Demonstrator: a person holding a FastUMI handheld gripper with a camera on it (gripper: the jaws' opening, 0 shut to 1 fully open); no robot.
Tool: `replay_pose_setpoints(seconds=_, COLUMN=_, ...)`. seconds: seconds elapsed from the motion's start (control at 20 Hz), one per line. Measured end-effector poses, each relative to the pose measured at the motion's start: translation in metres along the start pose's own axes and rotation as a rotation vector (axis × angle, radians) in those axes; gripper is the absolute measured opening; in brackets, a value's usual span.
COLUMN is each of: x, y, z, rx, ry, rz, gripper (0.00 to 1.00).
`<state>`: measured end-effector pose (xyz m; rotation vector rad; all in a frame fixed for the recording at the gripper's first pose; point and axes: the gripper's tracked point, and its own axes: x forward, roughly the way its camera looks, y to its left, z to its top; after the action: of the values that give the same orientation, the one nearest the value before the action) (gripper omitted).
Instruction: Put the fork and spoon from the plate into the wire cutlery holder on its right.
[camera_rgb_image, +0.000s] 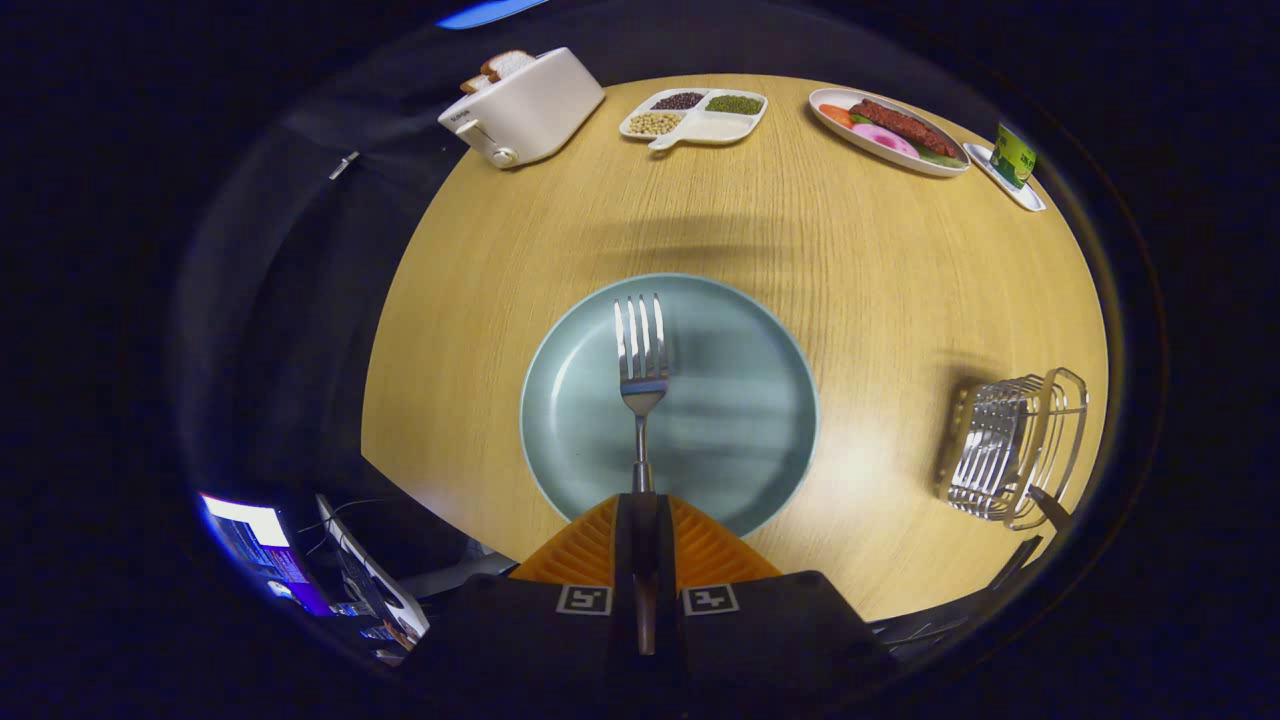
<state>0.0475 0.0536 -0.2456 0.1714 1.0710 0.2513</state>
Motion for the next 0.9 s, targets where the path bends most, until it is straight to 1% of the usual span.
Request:
replay_pose_setpoints(seconds=0.1, x=-0.024, y=-0.007, z=0.005, rx=0.017, ry=-0.015, rz=0.021, gripper=0.11)
replay_pose_setpoints(seconds=0.2, x=-0.050, y=-0.023, z=0.008, rx=0.016, ry=-0.025, rz=0.023, gripper=0.11)
replay_pose_setpoints(seconds=0.35, x=-0.088, y=-0.060, z=0.004, rx=0.003, ry=-0.010, rz=-0.008, gripper=0.11)
replay_pose_setpoints(seconds=0.5, x=-0.113, y=-0.104, z=0.003, rx=-0.016, ry=0.021, rz=-0.053, gripper=0.11)
replay_pose_setpoints(seconds=0.65, x=-0.136, y=-0.145, z=-0.004, rx=-0.038, ry=0.082, rz=-0.102, gripper=0.11)
replay_pose_setpoints(seconds=0.9, x=-0.151, y=-0.182, z=-0.020, rx=-0.069, ry=0.204, rz=-0.135, gripper=0.11)
